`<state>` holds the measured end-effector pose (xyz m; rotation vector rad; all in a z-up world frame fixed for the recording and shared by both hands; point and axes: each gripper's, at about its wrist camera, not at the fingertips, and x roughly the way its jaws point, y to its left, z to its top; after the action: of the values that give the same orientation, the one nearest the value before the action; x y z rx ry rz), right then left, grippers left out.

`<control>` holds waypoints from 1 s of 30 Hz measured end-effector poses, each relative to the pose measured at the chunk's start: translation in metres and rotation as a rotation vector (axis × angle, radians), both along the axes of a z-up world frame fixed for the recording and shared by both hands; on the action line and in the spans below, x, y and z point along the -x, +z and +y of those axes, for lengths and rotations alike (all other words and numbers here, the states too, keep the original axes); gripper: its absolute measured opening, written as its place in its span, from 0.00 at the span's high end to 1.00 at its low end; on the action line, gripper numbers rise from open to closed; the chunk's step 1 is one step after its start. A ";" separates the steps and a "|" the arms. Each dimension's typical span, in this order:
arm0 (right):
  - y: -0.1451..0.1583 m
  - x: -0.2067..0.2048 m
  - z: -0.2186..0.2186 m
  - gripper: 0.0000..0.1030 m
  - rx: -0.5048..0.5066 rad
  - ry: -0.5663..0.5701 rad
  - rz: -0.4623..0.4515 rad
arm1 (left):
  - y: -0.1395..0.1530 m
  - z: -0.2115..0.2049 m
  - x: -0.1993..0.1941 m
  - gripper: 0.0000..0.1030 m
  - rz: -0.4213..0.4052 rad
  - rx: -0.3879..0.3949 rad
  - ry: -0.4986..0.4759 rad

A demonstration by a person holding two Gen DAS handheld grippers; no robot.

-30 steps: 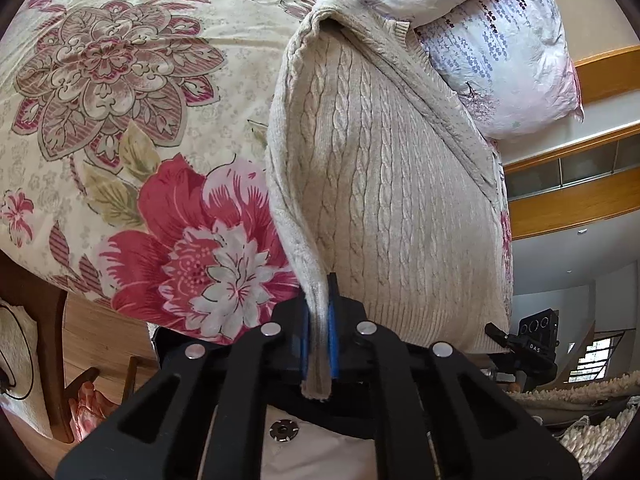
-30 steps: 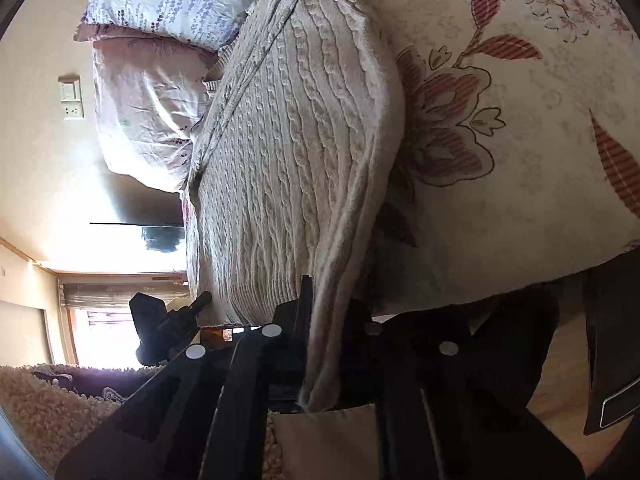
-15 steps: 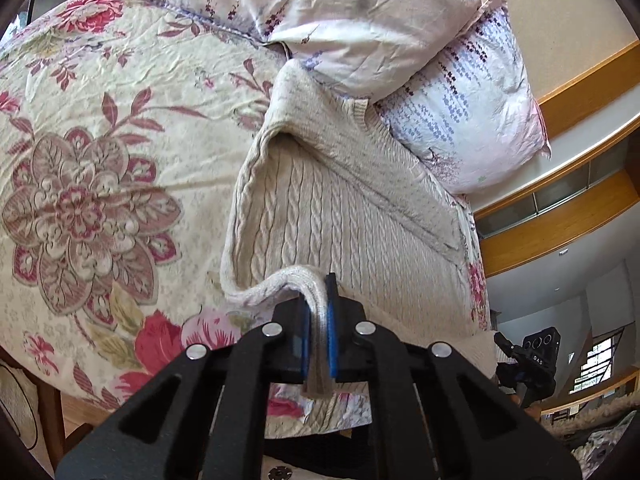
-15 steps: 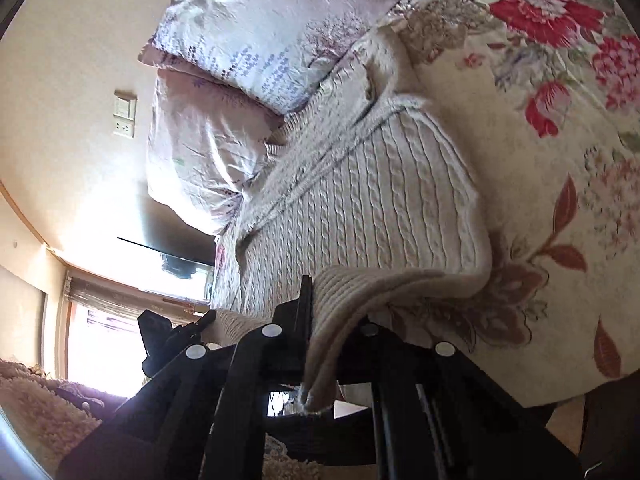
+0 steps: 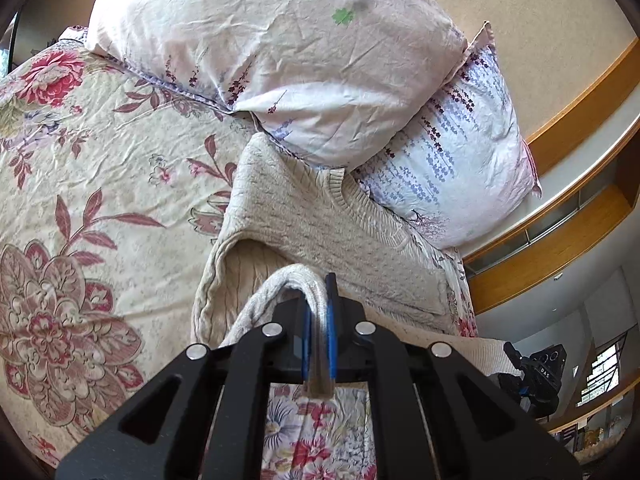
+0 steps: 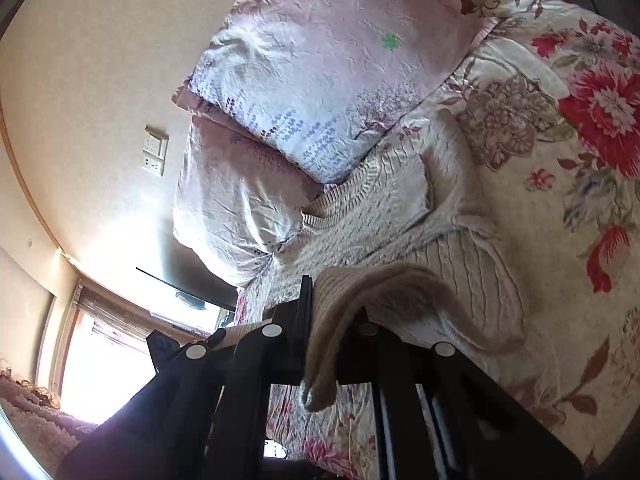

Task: Fold small clothes
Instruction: 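Lift the held side edge and fold it inward with the left gripper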

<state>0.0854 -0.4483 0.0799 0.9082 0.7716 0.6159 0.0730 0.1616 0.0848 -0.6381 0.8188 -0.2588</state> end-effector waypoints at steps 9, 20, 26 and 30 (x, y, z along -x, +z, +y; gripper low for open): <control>0.013 -0.059 0.016 0.92 0.019 -0.045 -0.078 | 0.009 -0.003 -0.060 0.94 -0.058 0.004 0.040; -0.007 -0.112 0.033 0.92 0.086 -0.105 -0.016 | -0.006 -0.013 -0.118 0.94 -0.025 -0.026 0.068; -0.008 -0.125 0.034 0.92 0.084 -0.127 -0.013 | -0.008 -0.010 -0.132 0.94 -0.023 -0.006 0.098; -0.014 -0.136 0.031 0.92 0.097 -0.139 0.022 | -0.017 -0.003 -0.141 0.94 0.001 0.021 0.131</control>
<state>0.2211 -0.4172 0.0659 0.8720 0.7447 0.4434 0.2140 0.1586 0.0679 -0.7086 0.7727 -0.1483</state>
